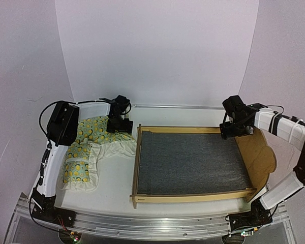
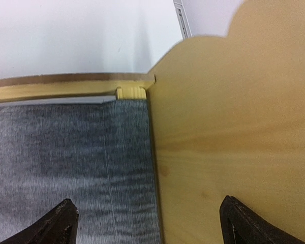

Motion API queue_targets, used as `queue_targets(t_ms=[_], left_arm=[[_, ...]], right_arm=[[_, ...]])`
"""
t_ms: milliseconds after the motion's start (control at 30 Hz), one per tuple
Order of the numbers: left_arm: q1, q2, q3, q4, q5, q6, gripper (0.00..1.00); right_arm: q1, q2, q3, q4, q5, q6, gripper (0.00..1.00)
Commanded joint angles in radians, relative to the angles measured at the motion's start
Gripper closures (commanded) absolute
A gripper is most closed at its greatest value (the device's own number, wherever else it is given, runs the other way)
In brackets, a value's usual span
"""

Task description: Set up the pet bed

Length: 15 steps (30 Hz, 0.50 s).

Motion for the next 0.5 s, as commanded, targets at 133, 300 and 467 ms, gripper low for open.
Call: queue_targets(t_ms=[133, 300, 467], left_arm=[[0.074, -0.021, 0.031, -0.044, -0.021, 0.047, 0.63], [0.103, -0.181, 0.029, -0.045, 0.044, 0.082, 0.9], [0.123, -0.351, 0.005, -0.045, 0.136, 0.104, 0.96]], right_arm=[[-0.015, 0.13, 0.157, 0.114, -0.11, -0.15, 0.02], [0.048, 0.176, 0.225, 0.109, -0.264, -0.126, 0.02], [0.182, 0.226, 0.326, 0.086, -0.375, -0.086, 0.02]])
